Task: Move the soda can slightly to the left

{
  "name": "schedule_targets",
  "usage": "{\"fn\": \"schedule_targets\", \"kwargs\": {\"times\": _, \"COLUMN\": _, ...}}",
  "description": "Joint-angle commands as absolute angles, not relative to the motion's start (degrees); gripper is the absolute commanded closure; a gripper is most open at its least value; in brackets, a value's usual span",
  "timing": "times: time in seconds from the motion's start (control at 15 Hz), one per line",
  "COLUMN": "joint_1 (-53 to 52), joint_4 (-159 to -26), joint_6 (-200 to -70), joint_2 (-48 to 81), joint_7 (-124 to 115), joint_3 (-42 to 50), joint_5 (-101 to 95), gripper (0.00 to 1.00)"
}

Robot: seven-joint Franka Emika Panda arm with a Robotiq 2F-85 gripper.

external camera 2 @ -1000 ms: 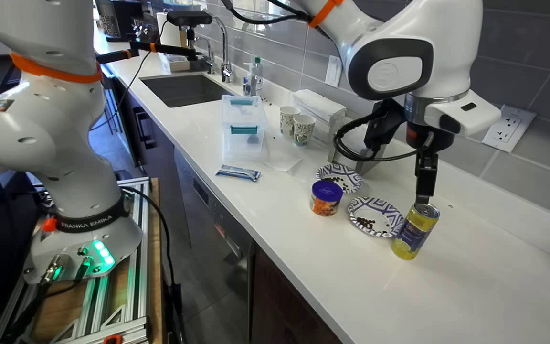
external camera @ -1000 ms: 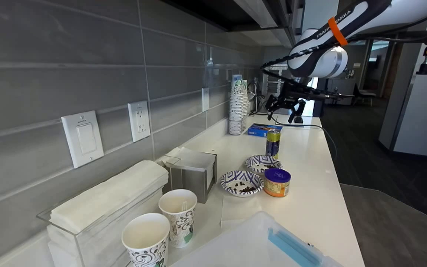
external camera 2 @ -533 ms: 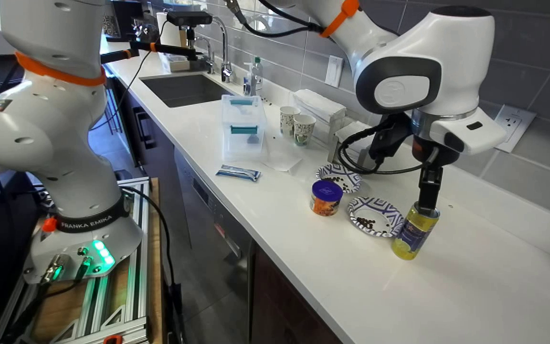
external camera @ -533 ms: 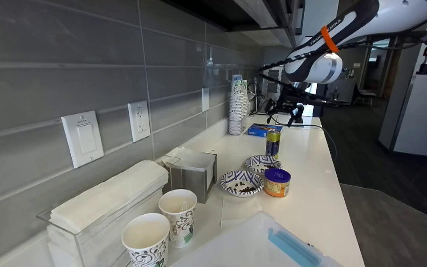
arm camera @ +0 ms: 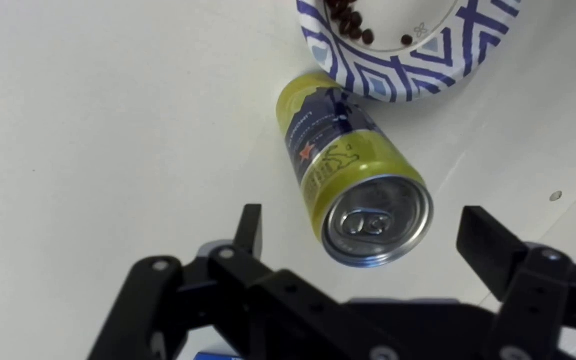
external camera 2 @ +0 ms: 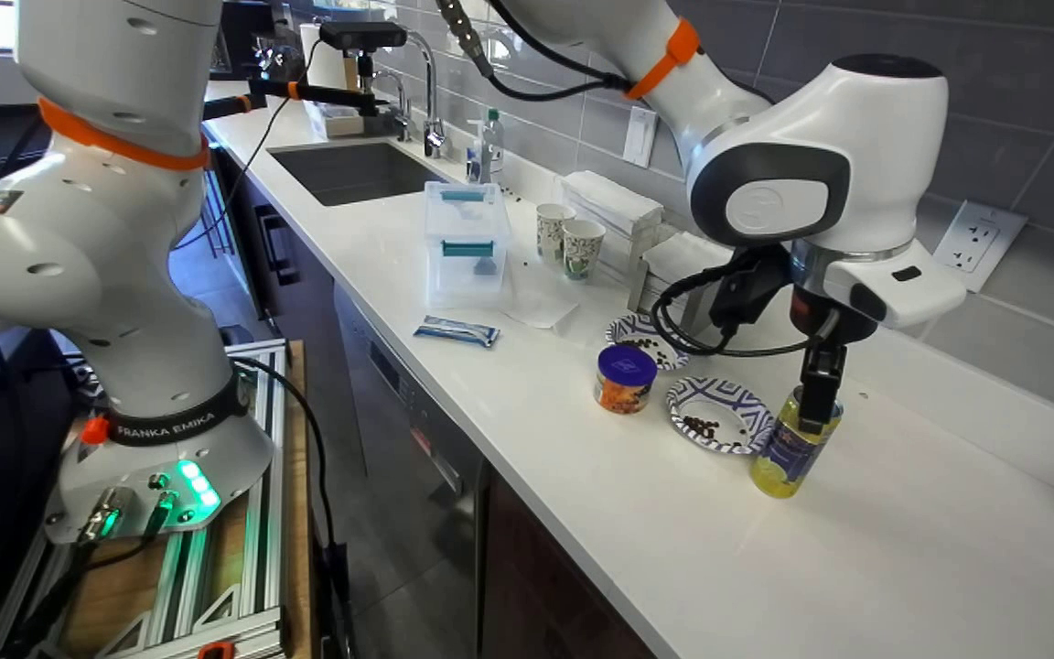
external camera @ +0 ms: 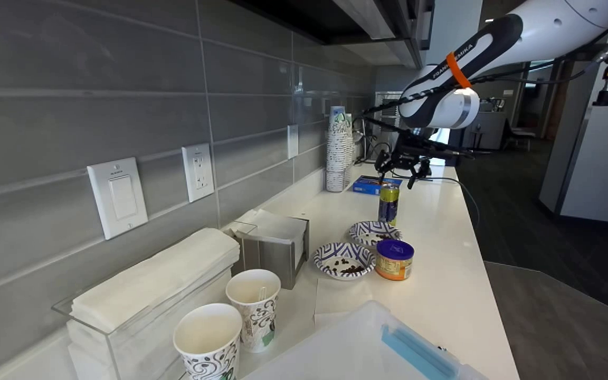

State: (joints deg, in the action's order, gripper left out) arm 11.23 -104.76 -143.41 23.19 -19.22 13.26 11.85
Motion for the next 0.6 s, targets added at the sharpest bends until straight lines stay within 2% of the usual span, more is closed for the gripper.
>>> {"fn": "schedule_targets", "kwargs": {"times": 0.0, "joint_1": 10.9, "joint_4": -102.2, "joint_6": -141.8, "joint_2": 25.5, "joint_7": -21.2, "joint_3": 13.4, "joint_5": 10.7, "gripper": 0.00}}
{"fn": "schedule_targets", "kwargs": {"times": 0.33, "joint_1": 9.9, "joint_4": -100.9, "joint_6": -141.3, "joint_2": 26.7, "joint_7": -22.7, "joint_3": 14.1, "joint_5": 8.8, "gripper": 0.01}}
{"fn": "schedule_targets", "kwargs": {"times": 0.4, "joint_1": 9.7, "joint_4": -100.7, "joint_6": -141.0, "joint_2": 26.8, "joint_7": -23.0, "joint_3": 14.3, "joint_5": 8.1, "gripper": 0.15}}
{"fn": "schedule_targets", "kwargs": {"times": 0.47, "joint_1": 9.4, "joint_4": -100.6, "joint_6": -140.9, "joint_2": 26.9, "joint_7": -23.4, "joint_3": 14.5, "joint_5": 7.3, "gripper": 0.21}}
{"fn": "schedule_targets", "kwargs": {"times": 0.53, "joint_1": 9.1, "joint_4": -100.6, "joint_6": -140.6, "joint_2": 26.8, "joint_7": -23.9, "joint_3": 14.6, "joint_5": 6.6, "gripper": 0.31}}
